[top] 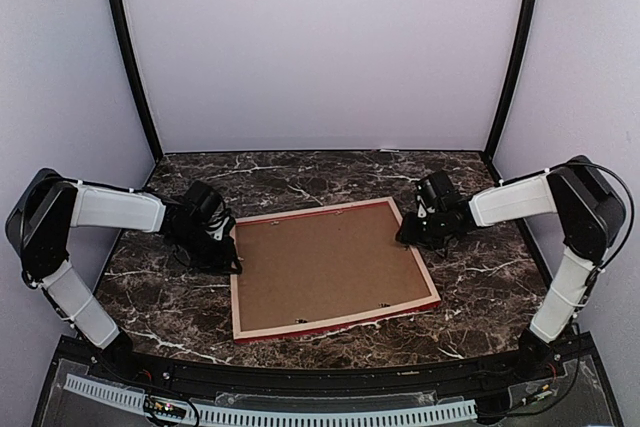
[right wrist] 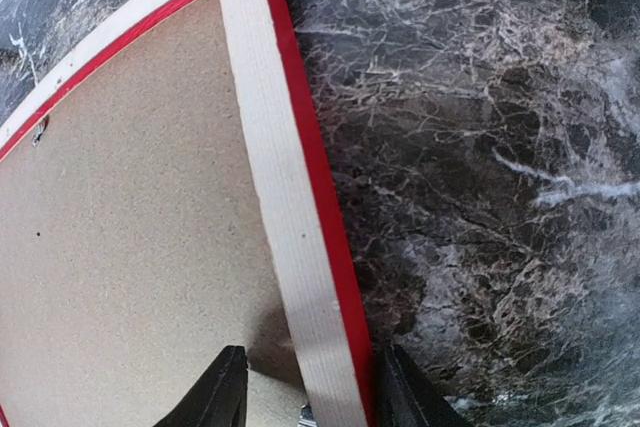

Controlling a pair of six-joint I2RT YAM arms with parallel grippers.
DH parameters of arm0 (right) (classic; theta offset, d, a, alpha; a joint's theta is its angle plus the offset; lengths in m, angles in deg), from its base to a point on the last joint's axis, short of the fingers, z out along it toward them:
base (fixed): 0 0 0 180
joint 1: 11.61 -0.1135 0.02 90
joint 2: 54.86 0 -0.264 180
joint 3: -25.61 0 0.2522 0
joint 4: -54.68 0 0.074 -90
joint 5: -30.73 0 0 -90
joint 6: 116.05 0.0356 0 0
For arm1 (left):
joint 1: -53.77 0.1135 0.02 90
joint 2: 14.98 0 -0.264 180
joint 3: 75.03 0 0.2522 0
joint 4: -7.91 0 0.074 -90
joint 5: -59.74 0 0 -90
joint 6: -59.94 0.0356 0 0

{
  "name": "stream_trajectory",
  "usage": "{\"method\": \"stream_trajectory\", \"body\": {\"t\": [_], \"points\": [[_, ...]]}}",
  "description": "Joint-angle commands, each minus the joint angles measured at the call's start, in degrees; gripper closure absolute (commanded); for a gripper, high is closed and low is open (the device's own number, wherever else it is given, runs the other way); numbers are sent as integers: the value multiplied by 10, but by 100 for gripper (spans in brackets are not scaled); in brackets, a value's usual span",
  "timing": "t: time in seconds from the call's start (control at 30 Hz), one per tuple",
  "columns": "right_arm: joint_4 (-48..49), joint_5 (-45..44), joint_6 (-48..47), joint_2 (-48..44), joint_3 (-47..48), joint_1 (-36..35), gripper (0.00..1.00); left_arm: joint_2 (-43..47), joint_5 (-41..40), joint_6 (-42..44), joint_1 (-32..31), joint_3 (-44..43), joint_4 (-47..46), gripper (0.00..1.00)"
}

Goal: Put the photo into the frame
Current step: Press the fastener onto the backboard.

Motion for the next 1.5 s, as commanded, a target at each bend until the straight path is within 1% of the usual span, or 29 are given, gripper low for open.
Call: {"method": "stream_trajectory", "body": {"t": [0.0, 0.3, 0.5, 0.7, 1.47], "points": [[-19, -7, -29, 12, 11, -7, 55, -24, 18, 29, -17, 12, 15, 73], [-43, 13, -74, -9, -11, -6, 62, -22, 16, 28, -17, 15, 15, 73], [-55, 14, -87, -17, -18, -3, 67, -22, 17, 28, -17, 15, 15, 73], [-59, 30, -98, -20, -21, -2, 69, -21, 15, 28, -17, 14, 15, 73], [-110, 108, -196, -29, -33, 9, 80, -20, 9, 32, -17, 7, 26, 73]]}}
